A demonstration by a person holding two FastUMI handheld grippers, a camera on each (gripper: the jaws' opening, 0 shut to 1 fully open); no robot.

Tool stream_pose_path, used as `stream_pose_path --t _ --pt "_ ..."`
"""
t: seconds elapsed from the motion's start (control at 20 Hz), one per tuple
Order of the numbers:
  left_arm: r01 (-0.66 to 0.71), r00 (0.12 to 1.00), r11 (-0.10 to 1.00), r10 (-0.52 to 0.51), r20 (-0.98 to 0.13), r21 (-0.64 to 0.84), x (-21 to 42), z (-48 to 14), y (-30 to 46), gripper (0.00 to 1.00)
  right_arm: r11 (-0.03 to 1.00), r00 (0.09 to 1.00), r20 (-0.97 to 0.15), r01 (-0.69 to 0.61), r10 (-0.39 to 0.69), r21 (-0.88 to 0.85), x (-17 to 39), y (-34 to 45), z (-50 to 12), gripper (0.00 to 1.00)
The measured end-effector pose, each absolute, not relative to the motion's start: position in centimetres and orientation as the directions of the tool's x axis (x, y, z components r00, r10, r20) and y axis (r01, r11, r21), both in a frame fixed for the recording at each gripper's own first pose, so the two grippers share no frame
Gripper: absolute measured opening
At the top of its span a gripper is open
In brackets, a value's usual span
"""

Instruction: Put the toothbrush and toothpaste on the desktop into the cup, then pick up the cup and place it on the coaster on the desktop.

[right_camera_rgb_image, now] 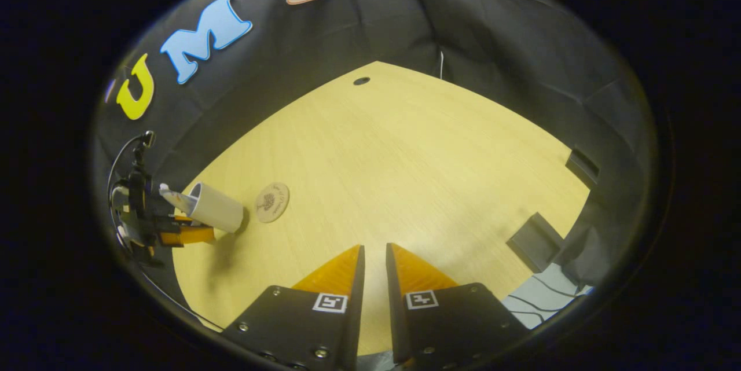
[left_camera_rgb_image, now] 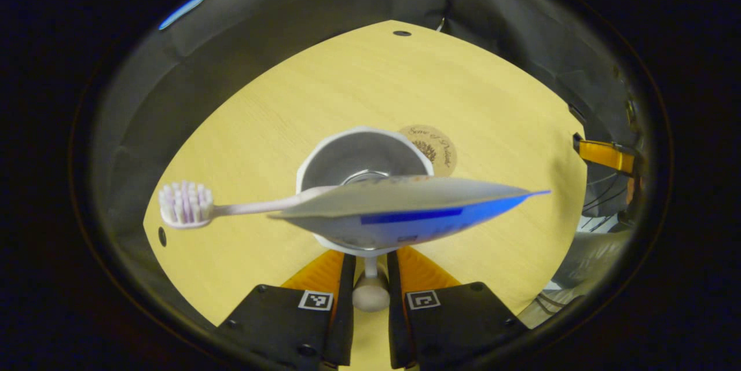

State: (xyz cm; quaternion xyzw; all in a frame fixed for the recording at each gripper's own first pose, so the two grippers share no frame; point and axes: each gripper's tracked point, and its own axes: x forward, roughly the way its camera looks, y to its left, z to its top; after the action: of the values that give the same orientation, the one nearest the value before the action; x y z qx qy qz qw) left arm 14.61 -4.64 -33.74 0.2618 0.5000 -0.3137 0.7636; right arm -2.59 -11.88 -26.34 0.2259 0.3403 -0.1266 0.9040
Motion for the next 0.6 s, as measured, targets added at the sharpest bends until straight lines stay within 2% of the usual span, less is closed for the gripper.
stream_pose_path --t 0.25,0.6 --pt "0.783 0.288 0.616 -0.236 -0.928 0.087 15.1 -34.0 -8.7 0.32 0.857 0.732 -0.676 0.398 -0.082 0.326 -2.8 -12.5 -26.5 0.22" --pt "0.813 0.254 0.578 -0.237 -0.938 0.074 16.3 -33.9 -10.8 0.32 0.827 0.724 -0.682 0.443 -0.104 0.345 -3.4 -14.0 -26.4 0.22"
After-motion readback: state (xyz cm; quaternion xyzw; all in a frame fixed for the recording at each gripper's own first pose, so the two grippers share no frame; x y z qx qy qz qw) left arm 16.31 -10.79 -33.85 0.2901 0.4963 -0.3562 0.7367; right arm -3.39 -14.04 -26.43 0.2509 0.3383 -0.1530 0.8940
